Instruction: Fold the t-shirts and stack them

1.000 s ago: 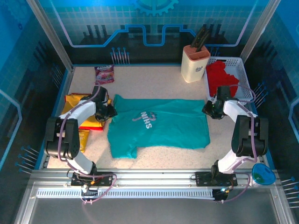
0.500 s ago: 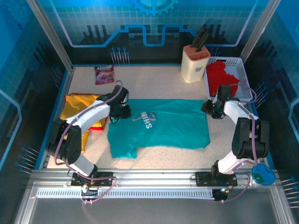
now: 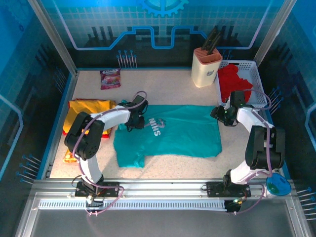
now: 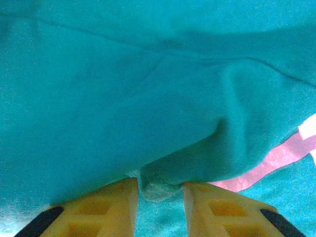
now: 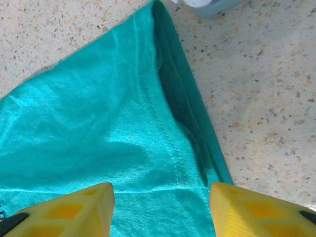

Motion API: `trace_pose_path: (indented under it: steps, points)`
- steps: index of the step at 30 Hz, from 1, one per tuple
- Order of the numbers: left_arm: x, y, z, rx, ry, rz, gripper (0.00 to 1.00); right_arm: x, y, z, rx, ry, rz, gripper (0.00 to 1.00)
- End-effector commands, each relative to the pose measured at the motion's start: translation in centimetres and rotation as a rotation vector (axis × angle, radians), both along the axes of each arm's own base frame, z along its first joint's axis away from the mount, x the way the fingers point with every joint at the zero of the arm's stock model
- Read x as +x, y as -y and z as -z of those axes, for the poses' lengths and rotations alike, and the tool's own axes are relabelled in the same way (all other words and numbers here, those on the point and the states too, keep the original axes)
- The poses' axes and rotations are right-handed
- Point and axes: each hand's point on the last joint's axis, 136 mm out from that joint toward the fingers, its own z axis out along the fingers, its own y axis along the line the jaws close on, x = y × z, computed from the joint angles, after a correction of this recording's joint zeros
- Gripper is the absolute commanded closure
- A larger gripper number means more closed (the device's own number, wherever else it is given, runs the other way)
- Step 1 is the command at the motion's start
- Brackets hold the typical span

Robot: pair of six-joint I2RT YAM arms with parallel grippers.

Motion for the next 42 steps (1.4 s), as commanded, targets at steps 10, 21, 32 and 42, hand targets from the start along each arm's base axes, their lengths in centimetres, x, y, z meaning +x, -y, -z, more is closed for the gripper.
trace_pose_path:
  steps: [10,21,32,42]
  points:
    - [1.1,0.2,-0.5,0.034,0.031,0.02,0.94,0.0,-0.3,0.0,0.035,0.005,-0.006,0.47]
    - [-0.9,1.1,-4.5,-0.052,-0.013,0.042,1.0,-0.1,-0.5,0.2,0.043,0.0,-0.011,0.48]
    - [-4.1,3.5,-6.4,-0.22,-0.151,0.06,1.0,-0.2,-0.4,0.2,0.04,-0.005,-0.018,0.49]
    - [-6.2,4.3,-6.6,-0.251,-0.249,0.031,1.0,-0.1,-0.5,0.1,0.045,-0.003,-0.02,0.49]
